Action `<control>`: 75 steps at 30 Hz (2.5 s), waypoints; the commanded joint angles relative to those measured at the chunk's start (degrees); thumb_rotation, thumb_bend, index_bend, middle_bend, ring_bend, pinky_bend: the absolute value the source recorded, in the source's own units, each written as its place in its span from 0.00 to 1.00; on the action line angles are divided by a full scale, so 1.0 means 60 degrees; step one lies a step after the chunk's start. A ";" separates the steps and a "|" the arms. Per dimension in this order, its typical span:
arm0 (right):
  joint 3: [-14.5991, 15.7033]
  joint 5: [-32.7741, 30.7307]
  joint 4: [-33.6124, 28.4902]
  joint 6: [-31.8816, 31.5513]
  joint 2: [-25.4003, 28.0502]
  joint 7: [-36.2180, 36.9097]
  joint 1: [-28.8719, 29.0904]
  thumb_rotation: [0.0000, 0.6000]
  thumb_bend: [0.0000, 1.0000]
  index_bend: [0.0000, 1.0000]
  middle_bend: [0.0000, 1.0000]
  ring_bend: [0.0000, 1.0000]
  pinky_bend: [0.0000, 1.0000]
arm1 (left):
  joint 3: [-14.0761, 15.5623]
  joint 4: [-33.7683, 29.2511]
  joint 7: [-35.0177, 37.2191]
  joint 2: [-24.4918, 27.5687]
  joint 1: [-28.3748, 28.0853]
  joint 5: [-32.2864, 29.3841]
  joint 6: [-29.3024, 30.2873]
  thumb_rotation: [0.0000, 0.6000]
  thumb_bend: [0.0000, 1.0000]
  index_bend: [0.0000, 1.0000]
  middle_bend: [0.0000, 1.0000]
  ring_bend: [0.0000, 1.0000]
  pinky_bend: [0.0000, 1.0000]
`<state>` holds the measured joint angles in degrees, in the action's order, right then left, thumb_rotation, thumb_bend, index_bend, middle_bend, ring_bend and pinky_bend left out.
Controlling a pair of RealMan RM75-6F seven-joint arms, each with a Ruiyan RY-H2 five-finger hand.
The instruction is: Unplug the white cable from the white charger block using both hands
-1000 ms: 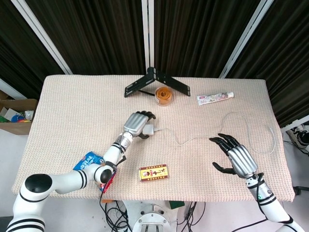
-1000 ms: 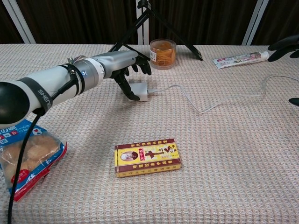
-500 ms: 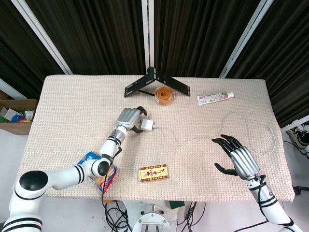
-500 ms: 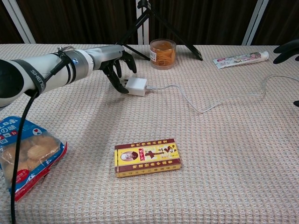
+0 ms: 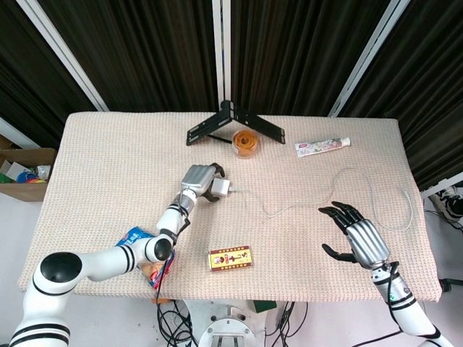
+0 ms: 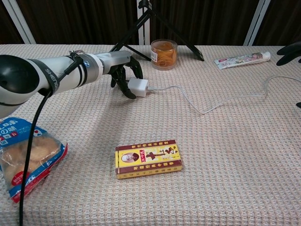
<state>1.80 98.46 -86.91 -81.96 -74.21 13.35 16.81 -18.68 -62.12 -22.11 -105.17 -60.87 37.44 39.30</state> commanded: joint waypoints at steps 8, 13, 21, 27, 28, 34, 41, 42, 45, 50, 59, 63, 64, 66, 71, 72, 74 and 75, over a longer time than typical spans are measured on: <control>-0.0009 -0.0053 0.0040 0.0064 -0.0020 0.0053 0.0002 1.00 0.27 0.23 0.25 0.10 0.19 | 0.0032 0.0282 0.0160 -0.0104 -0.0172 -0.0137 0.0013 0.98 0.16 0.39 0.33 0.54 0.63; -0.0020 -0.0094 0.0059 0.0111 -0.0029 0.0071 0.0009 1.00 0.27 0.23 0.25 0.10 0.19 | 0.0000 0.0478 0.0410 -0.0278 -0.0148 0.0008 0.0157 0.98 0.19 0.48 0.43 0.57 0.65; -0.0306 -0.0291 -0.0157 0.0378 -0.0025 -0.0146 0.0245 1.00 0.27 0.24 0.27 0.11 0.22 | -0.0131 0.0107 0.1071 -0.0037 0.0176 0.0543 0.0450 0.98 0.26 0.57 0.56 0.61 0.67; -0.1310 -0.1211 -0.1058 0.1546 -0.0109 -0.0842 0.1196 1.00 0.29 0.24 0.32 0.13 0.27 | 0.0048 -0.2064 0.0476 0.1385 0.0632 0.0368 0.1125 0.83 0.26 0.57 0.55 0.61 0.67; -0.1598 -0.1632 -0.1275 0.1890 -0.0189 -0.1130 0.1428 1.00 0.29 0.24 0.32 0.13 0.28 | 0.0064 -0.2562 0.0351 0.1657 0.0715 0.0273 0.1313 0.83 0.26 0.57 0.55 0.61 0.67; -0.2867 -0.4705 -0.2055 0.3731 -0.0811 -0.3643 0.2729 1.00 0.29 0.24 0.33 0.13 0.33 | 0.0099 -0.4357 -0.0019 0.2543 0.0972 -0.0031 0.2090 0.82 0.26 0.57 0.55 0.61 0.67; -0.3666 -0.7106 -0.1968 0.4422 -0.1676 -0.5150 0.4089 1.00 0.32 0.30 0.34 0.16 0.38 | 0.0088 -0.5020 0.0317 0.2816 0.1117 0.0399 0.2371 0.82 0.27 0.57 0.55 0.60 0.67; -0.3721 -0.7247 -0.1919 0.4470 -0.1753 -0.5226 0.4226 1.00 0.33 0.31 0.34 0.16 0.38 | 0.0103 -0.5017 0.0382 0.2802 0.1133 0.0530 0.2399 0.82 0.27 0.57 0.55 0.60 0.67; -0.3855 -0.7598 -0.1810 0.4741 -0.1874 -0.5301 0.4619 1.00 0.35 0.35 0.34 0.16 0.38 | 0.0141 -0.4946 0.0639 0.2721 0.1188 0.1012 0.2496 0.82 0.28 0.57 0.55 0.60 0.67; -0.3944 -0.8143 -0.1623 0.5067 -0.1927 -0.5497 0.5177 1.00 0.36 0.38 0.34 0.16 0.38 | 0.0144 -0.4844 0.1013 0.2606 0.1229 0.1623 0.2591 0.83 0.29 0.57 0.55 0.60 0.67; -0.3792 -0.8518 -0.1412 0.4840 -0.2131 -0.5617 0.5586 1.00 0.37 0.45 0.35 0.16 0.38 | 0.0116 -0.4806 0.1232 0.2606 0.1157 0.1941 0.2494 0.84 0.29 0.57 0.55 0.60 0.67; -0.3735 -0.8624 -0.1368 0.4766 -0.2184 -0.5594 0.5682 1.00 0.37 0.48 0.36 0.17 0.38 | 0.0095 -0.4819 0.1266 0.2607 0.1128 0.2005 0.2508 0.83 0.28 0.57 0.55 0.60 0.67; -0.3726 -0.8653 -0.1367 0.4768 -0.2190 -0.5586 0.5708 1.00 0.37 0.48 0.36 0.17 0.38 | 0.0095 -0.4829 0.1266 0.2610 0.1124 0.2019 0.2516 0.83 0.28 0.57 0.55 0.60 0.67; -0.3702 -0.8736 -0.1382 0.4793 -0.2188 -0.5564 0.5764 1.00 0.37 0.48 0.36 0.17 0.38 | 0.0092 -0.4846 0.1267 0.2614 0.1118 0.2039 0.2541 0.84 0.28 0.57 0.55 0.60 0.67; -0.3648 -0.8827 -0.1354 0.4770 -0.2218 -0.5511 0.5880 1.00 0.37 0.49 0.36 0.17 0.38 | 0.0095 -0.4892 0.1247 0.2620 0.1098 0.2040 0.2574 0.83 0.28 0.57 0.55 0.60 0.67; -0.3643 -0.8836 -0.1349 0.4754 -0.2228 -0.5500 0.5898 1.00 0.38 0.49 0.36 0.17 0.38 | 0.0093 -0.4902 0.1248 0.2615 0.1097 0.2041 0.2589 0.84 0.29 0.57 0.55 0.60 0.67; -0.3621 -0.8858 -0.1335 0.4714 -0.2248 -0.5510 0.5944 1.00 0.38 0.51 0.36 0.17 0.38 | 0.0099 -0.4923 0.1241 0.2607 0.1091 0.2052 0.2608 0.84 0.28 0.57 0.55 0.60 0.67; -0.3610 -0.8878 -0.1328 0.4698 -0.2260 -0.5515 0.5971 1.00 0.38 0.52 0.37 0.17 0.38 | 0.0100 -0.4935 0.1242 0.2606 0.1089 0.2059 0.2617 0.84 0.28 0.57 0.55 0.60 0.67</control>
<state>-19.90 45.25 -94.91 -53.74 -87.73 -19.71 52.57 -18.08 -91.72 -14.66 -89.53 -54.33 49.79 55.01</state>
